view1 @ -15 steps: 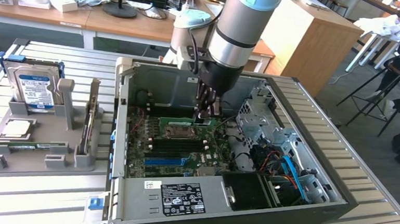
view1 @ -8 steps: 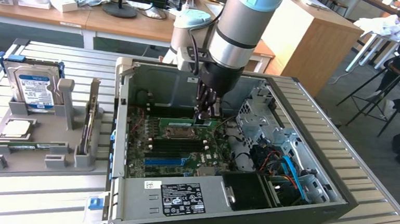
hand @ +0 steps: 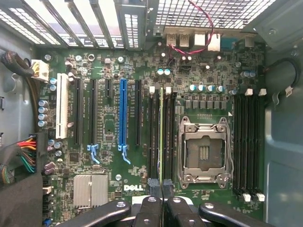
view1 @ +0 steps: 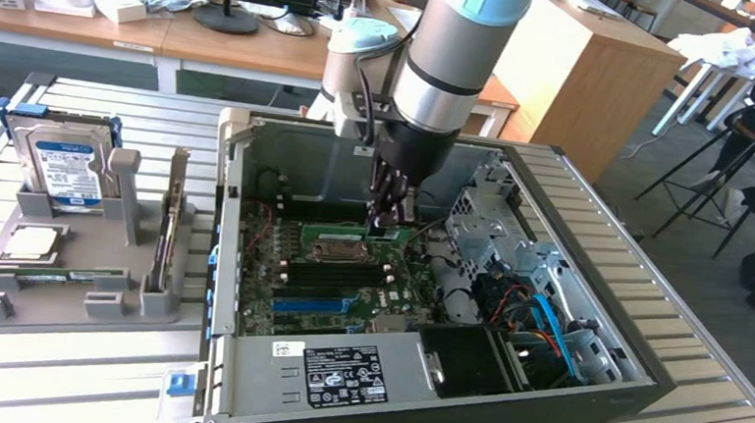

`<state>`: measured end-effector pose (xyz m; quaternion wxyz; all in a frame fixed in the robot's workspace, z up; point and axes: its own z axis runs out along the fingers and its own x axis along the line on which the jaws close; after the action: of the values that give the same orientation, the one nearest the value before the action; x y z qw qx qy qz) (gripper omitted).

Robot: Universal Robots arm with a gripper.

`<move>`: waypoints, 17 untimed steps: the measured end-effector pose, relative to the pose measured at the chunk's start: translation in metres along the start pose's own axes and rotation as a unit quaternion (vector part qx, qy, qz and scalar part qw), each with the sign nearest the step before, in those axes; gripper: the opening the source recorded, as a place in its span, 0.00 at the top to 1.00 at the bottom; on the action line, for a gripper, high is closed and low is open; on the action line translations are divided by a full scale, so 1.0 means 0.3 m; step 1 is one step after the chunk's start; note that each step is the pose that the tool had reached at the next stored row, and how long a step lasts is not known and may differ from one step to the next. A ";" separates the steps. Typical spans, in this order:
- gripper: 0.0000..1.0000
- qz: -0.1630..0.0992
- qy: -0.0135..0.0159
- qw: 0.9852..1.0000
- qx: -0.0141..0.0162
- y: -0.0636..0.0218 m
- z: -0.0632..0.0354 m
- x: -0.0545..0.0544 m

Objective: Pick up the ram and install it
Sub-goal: 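Insert the ram into the slot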

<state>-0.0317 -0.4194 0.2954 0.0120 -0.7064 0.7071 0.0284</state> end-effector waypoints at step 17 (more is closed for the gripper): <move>0.88 0.000 0.003 1.000 0.000 0.001 0.011 0.001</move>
<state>-0.0320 -0.4194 0.2919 0.0099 -0.7064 0.7072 0.0264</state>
